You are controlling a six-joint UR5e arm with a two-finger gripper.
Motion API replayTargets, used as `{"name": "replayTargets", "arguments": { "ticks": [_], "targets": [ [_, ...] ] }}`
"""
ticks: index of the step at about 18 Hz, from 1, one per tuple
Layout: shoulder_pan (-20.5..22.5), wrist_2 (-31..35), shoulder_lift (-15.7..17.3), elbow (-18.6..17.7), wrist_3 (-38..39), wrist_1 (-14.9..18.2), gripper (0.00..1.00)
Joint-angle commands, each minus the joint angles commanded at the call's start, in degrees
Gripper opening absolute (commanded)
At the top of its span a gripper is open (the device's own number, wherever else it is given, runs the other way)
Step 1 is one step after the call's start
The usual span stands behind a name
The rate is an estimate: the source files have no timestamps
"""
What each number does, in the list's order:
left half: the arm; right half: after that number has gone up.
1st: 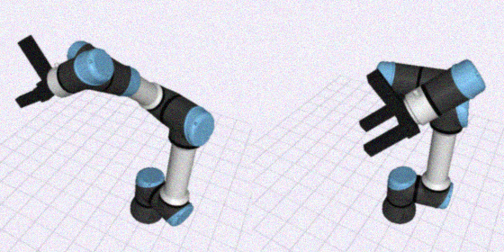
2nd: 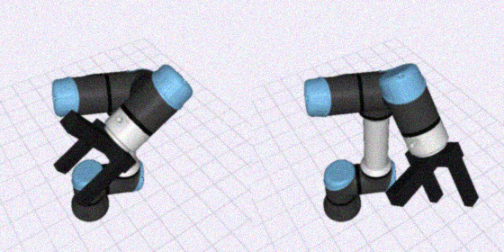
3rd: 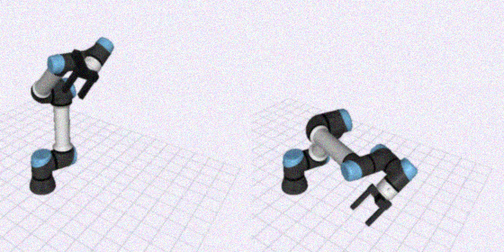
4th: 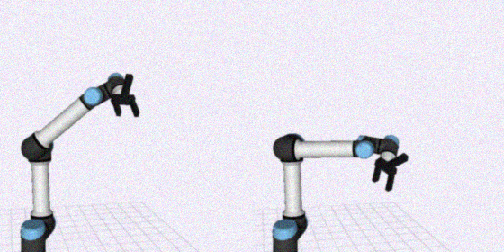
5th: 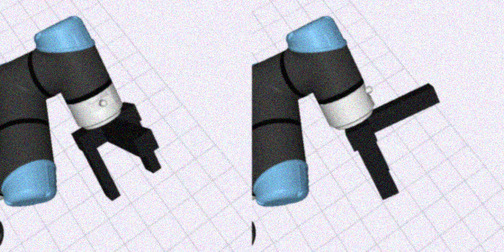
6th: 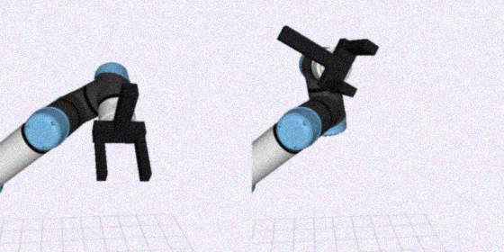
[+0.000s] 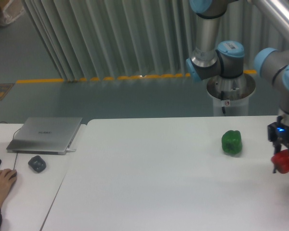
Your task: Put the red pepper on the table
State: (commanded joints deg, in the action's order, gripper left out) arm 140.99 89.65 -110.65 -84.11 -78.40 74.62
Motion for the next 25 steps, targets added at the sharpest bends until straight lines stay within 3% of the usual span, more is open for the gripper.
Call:
{"name": "replayTargets", "arguments": {
  "ticks": [3, 5, 8, 10, 12, 19, 22, 25],
  "targets": [
    [-1.76, -0.26, -0.62, -0.79, 1.05, -0.17, 0.35],
    [-2.99, -0.18, -0.97, -1.84, 2.8, -2.01, 0.36],
    [-5.01, 0.52, -1.85, -4.47, 7.8, -9.81, 0.36],
    [-6.59, 4.98, -3.42, -5.54, 9.4, -14.57, 0.36],
    [-7.39, 8.34, -4.49, -5.54, 9.58, -14.77, 0.36],
    [-8.01, 8.88, -5.19, -5.54, 10.64, -14.94, 0.38],
    [-8.01, 8.79, -4.93, -5.45, 10.63, -14.85, 0.71],
    [-8.1, 8.97, -4.84, -5.45, 12.3, -14.85, 0.71]
  ]
}}
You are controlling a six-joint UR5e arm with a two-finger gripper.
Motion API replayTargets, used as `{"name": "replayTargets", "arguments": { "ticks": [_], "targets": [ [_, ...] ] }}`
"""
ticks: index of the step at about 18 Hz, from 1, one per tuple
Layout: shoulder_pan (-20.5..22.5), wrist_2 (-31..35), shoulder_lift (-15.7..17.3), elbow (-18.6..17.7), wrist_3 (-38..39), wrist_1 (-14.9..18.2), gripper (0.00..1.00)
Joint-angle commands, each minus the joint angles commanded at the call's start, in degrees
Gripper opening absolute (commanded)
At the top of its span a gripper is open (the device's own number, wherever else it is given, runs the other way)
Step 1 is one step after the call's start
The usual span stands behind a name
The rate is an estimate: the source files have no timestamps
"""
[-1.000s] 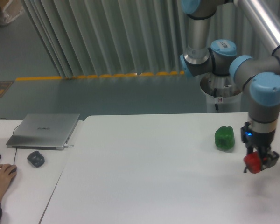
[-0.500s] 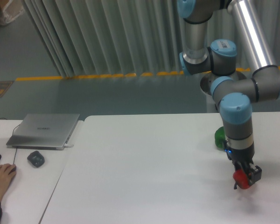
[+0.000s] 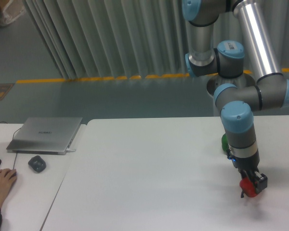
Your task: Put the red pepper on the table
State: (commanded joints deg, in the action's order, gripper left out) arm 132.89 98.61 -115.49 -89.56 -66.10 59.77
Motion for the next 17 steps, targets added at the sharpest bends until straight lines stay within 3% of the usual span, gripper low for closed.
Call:
{"name": "replayTargets", "arguments": {
  "ticks": [4, 5, 6, 7, 17],
  "targets": [
    [0.0, 0.0, 0.09, -0.09, 0.79, 0.0, 0.73],
    [0.0, -0.09, 0.09, 0.0, 1.15, 0.0, 0.78],
    [0.0, -0.09, 0.18, 0.17, 1.24, 0.0, 0.95],
    [-0.09, -0.09, 0.35, 0.18, 1.41, 0.0, 1.0],
    [-0.18, -3.16, 5.18, 0.53, 0.8, 0.53, 1.0]
  ]
}}
